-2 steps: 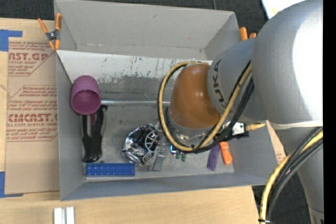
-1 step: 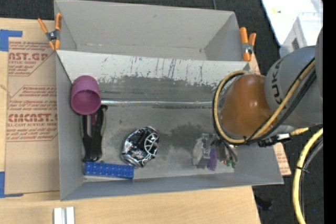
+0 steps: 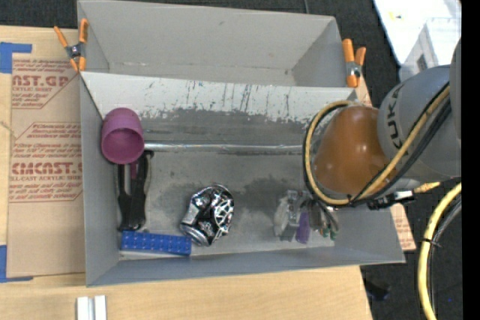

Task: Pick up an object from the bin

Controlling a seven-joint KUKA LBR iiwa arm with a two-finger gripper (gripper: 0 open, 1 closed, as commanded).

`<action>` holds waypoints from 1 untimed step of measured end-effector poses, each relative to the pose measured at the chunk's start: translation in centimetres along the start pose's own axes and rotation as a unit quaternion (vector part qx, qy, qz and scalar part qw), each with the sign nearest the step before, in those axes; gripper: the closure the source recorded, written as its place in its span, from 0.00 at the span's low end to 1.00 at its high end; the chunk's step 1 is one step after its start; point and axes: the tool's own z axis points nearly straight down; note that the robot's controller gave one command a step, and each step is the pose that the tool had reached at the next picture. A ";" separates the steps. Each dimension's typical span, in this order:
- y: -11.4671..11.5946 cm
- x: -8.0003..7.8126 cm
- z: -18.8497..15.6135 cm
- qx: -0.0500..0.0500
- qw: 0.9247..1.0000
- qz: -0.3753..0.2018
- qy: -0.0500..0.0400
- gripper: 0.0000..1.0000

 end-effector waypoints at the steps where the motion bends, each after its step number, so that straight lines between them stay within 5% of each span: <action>1: 0.0 0.2 -2.6 0.000 1.000 0.000 0.003 1.00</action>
Offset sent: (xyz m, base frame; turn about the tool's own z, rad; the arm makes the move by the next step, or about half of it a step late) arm -0.0020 0.0006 0.0794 0.0002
